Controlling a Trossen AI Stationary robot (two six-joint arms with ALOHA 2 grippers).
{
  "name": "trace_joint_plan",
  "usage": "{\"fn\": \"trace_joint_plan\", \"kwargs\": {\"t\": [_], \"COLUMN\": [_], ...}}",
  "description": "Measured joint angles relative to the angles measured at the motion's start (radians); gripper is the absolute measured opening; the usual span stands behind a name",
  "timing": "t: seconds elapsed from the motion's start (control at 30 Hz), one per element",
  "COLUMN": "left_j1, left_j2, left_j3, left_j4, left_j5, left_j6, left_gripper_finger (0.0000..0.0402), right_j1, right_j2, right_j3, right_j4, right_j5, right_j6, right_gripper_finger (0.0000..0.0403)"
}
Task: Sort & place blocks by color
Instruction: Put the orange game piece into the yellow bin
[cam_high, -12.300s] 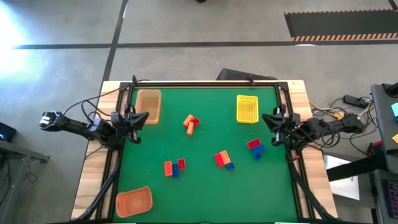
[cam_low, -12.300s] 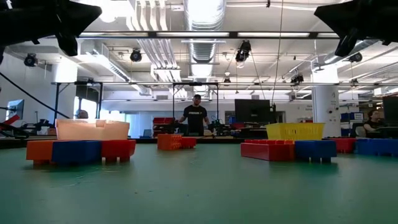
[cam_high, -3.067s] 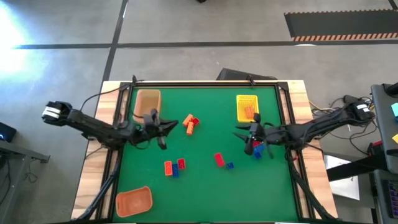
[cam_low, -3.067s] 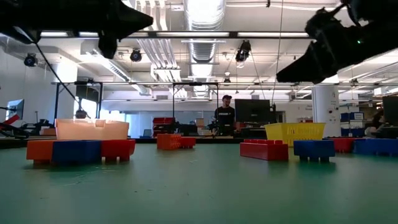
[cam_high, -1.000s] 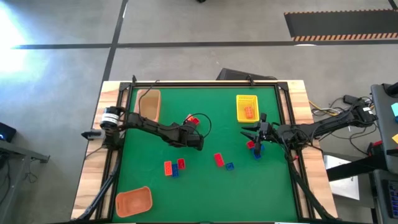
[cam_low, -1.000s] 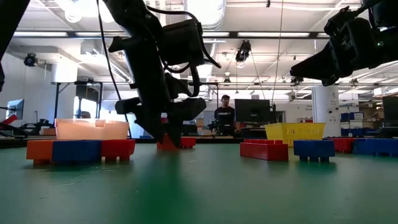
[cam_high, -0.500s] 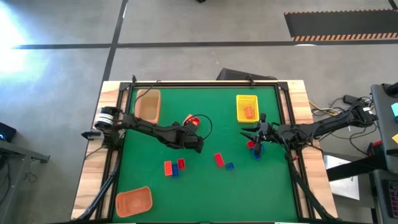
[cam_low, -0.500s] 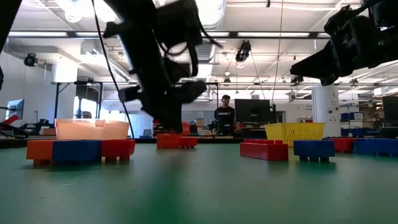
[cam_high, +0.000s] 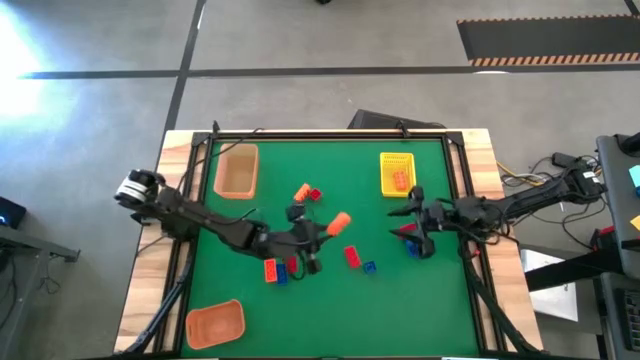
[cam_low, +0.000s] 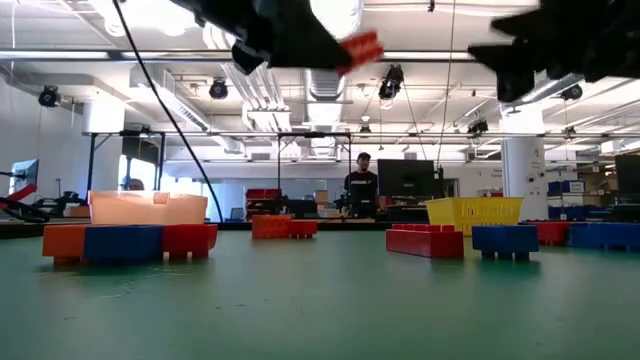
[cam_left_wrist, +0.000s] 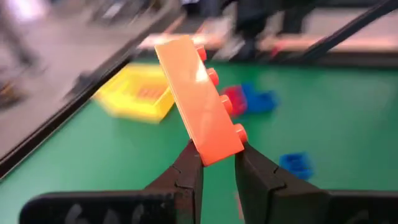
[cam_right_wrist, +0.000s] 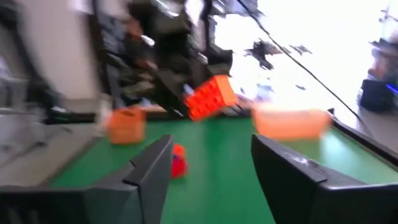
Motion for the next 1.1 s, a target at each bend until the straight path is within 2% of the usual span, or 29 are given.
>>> {"fn": "trace_joint_plan", "kwargs": {"t": [0.13, 0.23, 0.3, 0.47, 0.57, 0.93, 1.1], "left_j1": [-0.005, -0.005, -0.005, 0.007, 0.015, 0.021, 0.021], "left_j2": [-0.023, -0.019, -0.015, -0.01, -0.007, 0.099, 0.111], "left_j3": [-0.156, -0.241, -0.275, -0.284, -0.268, -0.158, -0.145], "left_j4": [0.392, 0.629, 0.72, 0.749, 0.747, 0.767, 0.765], "left_j5": [0.118, 0.124, 0.127, 0.128, 0.18, 0.28, 0.281], "left_j6": [0.11, 0.143, 0.156, 0.164, 0.173, 0.274, 0.342], "left_gripper_finger": [0.0048, 0.0048, 0.0048, 0.0048, 0.0048, 0.0048, 0.0048], "right_j1": [0.03, 0.054, 0.062, 0.062, 0.062, 0.061, 0.061], "right_j2": [0.011, 0.045, 0.075, 0.181, 0.255, 0.508, 0.58], "right_j3": [0.0, 0.0, 0.003, 0.054, 0.108, 0.353, 0.415], "right_j4": [0.098, 0.162, 0.21, 0.289, 0.292, 0.313, 0.302], "right_j5": [-0.059, -0.05, -0.044, -0.014, 0.028, 0.03, 0.026], "right_j6": [-0.039, -0.071, -0.093, -0.127, -0.144, -0.137, -0.101], "right_gripper_finger": [0.0231, 0.0232, 0.023, 0.0226, 0.0226, 0.0226, 0.0225]}}
